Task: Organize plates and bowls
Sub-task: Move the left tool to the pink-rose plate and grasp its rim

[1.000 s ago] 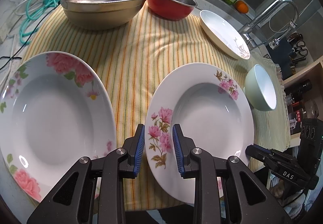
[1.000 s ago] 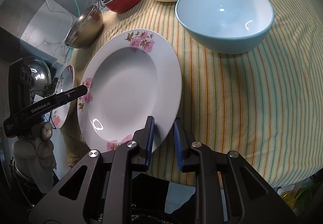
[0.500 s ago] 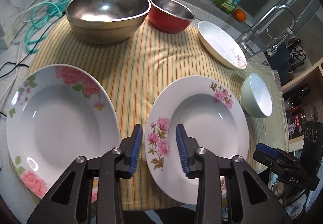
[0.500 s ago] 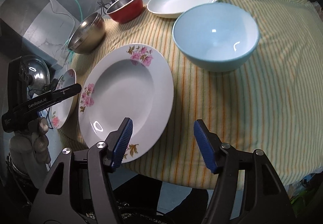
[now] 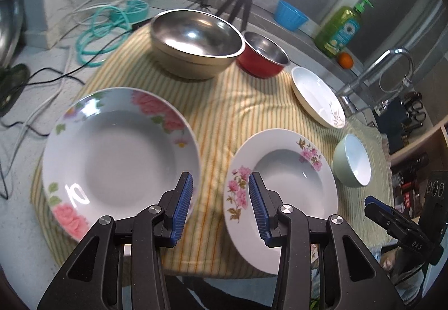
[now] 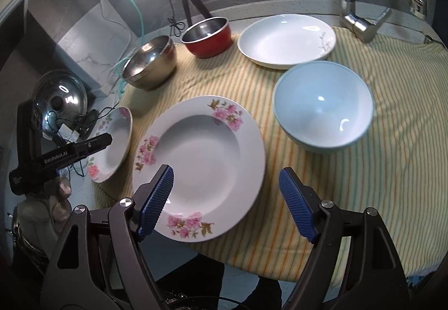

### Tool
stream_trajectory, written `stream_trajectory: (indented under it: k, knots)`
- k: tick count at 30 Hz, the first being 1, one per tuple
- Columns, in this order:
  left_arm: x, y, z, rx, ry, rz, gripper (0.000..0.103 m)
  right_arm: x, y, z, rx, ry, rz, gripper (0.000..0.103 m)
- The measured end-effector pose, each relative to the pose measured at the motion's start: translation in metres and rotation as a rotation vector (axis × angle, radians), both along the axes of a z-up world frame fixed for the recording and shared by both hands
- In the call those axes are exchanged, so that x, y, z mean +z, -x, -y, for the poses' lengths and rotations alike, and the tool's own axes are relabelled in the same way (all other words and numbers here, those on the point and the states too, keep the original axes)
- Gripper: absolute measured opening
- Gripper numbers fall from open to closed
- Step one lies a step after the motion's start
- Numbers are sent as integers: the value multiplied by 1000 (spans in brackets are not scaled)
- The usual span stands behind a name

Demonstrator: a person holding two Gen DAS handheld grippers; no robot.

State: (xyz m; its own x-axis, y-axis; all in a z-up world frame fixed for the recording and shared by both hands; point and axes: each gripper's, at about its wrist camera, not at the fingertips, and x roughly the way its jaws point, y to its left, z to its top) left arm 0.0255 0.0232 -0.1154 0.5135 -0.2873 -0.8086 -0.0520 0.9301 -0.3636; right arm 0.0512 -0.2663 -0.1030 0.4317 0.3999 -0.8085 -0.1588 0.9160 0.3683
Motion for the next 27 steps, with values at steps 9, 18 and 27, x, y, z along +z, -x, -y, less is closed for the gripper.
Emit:
stream_trajectory:
  k: [9, 18, 27]
  knots:
    - [5, 32, -37, 162, -7, 16, 40, 19, -10, -29, 99, -25, 98, 84]
    - [-3, 43, -96, 278, -19, 2, 40, 24, -31, -70, 95, -24, 124, 94]
    - [-22, 44, -136, 313, -17, -40, 40, 11, -49, -133, 182, 51, 64, 94]
